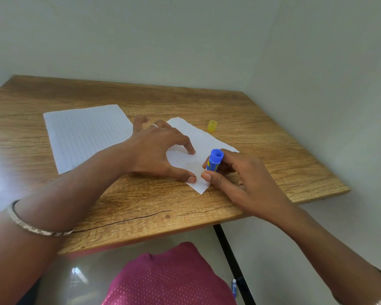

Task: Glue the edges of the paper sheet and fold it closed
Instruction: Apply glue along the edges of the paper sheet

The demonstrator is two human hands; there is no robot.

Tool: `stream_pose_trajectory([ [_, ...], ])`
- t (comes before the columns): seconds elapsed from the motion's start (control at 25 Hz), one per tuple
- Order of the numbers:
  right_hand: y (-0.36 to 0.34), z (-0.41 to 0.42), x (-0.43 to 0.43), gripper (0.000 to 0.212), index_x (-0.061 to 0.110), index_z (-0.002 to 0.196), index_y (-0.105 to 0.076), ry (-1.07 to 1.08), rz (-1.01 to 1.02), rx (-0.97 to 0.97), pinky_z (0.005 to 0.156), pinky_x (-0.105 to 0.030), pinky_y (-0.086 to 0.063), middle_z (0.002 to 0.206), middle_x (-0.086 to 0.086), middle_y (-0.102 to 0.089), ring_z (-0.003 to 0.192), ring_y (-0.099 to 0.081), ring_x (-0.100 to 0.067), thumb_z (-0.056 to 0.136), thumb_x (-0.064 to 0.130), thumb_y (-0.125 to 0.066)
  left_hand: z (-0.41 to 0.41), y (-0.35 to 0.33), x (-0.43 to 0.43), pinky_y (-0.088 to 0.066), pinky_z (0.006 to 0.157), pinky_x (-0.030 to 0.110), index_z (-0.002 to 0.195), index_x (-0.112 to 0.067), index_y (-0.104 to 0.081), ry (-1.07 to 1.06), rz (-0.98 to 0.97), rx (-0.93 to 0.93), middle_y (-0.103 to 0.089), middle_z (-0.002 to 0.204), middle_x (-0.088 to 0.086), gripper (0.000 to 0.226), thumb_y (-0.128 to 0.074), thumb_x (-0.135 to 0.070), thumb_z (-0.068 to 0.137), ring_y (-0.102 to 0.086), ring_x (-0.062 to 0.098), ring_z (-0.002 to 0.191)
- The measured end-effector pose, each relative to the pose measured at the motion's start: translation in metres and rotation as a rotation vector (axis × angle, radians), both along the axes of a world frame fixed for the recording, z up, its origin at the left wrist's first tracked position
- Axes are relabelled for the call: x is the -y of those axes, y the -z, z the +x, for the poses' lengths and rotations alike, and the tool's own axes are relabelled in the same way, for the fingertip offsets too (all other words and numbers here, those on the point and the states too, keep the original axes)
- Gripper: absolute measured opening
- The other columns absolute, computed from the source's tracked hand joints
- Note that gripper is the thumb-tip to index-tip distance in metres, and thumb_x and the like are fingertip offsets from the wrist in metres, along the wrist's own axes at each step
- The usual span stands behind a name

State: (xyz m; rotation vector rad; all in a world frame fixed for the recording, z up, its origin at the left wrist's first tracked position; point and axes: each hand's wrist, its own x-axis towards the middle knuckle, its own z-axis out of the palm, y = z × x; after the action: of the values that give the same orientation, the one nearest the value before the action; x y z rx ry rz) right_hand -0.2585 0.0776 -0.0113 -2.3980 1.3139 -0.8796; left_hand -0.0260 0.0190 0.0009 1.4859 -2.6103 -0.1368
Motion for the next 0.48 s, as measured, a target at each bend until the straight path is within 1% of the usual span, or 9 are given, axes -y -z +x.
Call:
stream_pose_trajectory([
  [0.12,0.000,-0.007,0.007,0.025,0.018,0.105,-0.073,0.036,0.014,0.014,0.074,-0.026,-0.053,0.089,0.003,-0.073,0.082,-0.067,-0.011,0.093,0.038,-0.069,-0.001,-0.001,0.000,0.000,0.114,0.061,0.129,-0.052,-0.049,-0.004,0.017,0.009,-0.048,0.145,-0.022,0.093,-0.033,-0.098,0.050,-0.026,0.016,0.146],
  [0.24,-0.001,-0.012,0.014,0.025,0.021,0.107,-0.073,0.057,0.022,0.002,0.076,-0.031,-0.054,0.090,0.007,-0.072,0.083,-0.066,-0.009,0.092,0.042,-0.067,-0.001,-0.003,-0.001,0.001,0.115,0.061,0.129,-0.051,-0.050,-0.004,0.028,0.009,-0.047,0.146,-0.022,0.095,-0.031,-0.098,0.048,-0.024,0.016,0.146],
  [0.32,-0.001,-0.016,0.018,0.023,0.021,0.106,-0.073,0.066,0.019,0.009,0.077,-0.034,-0.054,0.087,0.009,-0.071,0.082,-0.066,-0.010,0.093,0.040,-0.068,-0.002,-0.003,-0.002,0.002,0.115,0.061,0.129,-0.051,-0.049,-0.004,0.034,0.008,-0.046,0.146,-0.022,0.096,-0.031,-0.097,0.048,-0.023,0.016,0.146],
  [0.48,-0.002,-0.024,0.027,0.022,0.020,0.106,-0.071,0.117,0.037,0.025,0.077,-0.028,-0.050,0.084,0.012,-0.069,0.084,-0.064,-0.008,0.092,0.037,-0.069,-0.002,-0.002,-0.002,0.002,0.115,0.060,0.128,-0.051,-0.049,0.003,0.028,0.003,-0.047,0.144,-0.024,0.093,-0.032,-0.098,0.049,-0.024,0.014,0.145],
])
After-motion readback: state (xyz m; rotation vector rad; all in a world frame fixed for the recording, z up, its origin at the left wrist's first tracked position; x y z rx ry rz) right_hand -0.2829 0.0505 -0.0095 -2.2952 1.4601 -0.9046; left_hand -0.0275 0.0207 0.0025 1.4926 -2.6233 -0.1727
